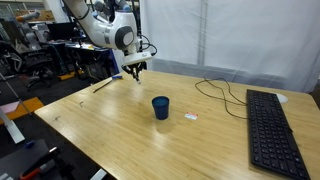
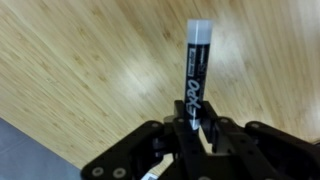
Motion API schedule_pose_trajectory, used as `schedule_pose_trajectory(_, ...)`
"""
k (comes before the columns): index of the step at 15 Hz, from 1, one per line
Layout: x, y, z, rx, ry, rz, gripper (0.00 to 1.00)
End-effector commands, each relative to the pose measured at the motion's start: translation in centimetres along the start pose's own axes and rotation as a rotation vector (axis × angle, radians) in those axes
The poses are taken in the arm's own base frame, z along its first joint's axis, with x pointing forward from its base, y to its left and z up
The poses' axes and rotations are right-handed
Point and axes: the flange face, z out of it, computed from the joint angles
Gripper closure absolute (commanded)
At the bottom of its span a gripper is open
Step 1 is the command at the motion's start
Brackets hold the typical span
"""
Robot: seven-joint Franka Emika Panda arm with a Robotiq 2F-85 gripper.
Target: Put the marker in the cup
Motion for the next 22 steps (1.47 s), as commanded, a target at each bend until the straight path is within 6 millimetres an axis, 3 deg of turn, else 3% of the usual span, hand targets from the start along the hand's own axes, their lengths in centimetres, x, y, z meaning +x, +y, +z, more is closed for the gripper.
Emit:
schedule_pose_trajectory(1,-3.6,-3.0,-3.2,-0.031,0.060,0.027,0.95)
schedule_pose_trajectory(6,-6.9,-5.9,-6.2,-0.070,0.118,0.026,0.95)
schedule_pose_trajectory(7,-5.9,-5.0,-4.4,-0.047,0.089,0.042,0.81)
schedule_pose_trajectory(9,-6.5,-5.7,-5.3,-0.055,0.098,0.039,0.81)
schedule_pose_trajectory(14,-6.6,-5.9,-5.5,-0.055,0.099,0.036,0.81)
schedule_pose_trajectory(15,-6.6,-5.8,-5.5,-0.055,0.099,0.036,0.95)
schedule_pose_trajectory(22,-8.5,-2.9,-8.4,-0.113,0.237,0.146,0.95)
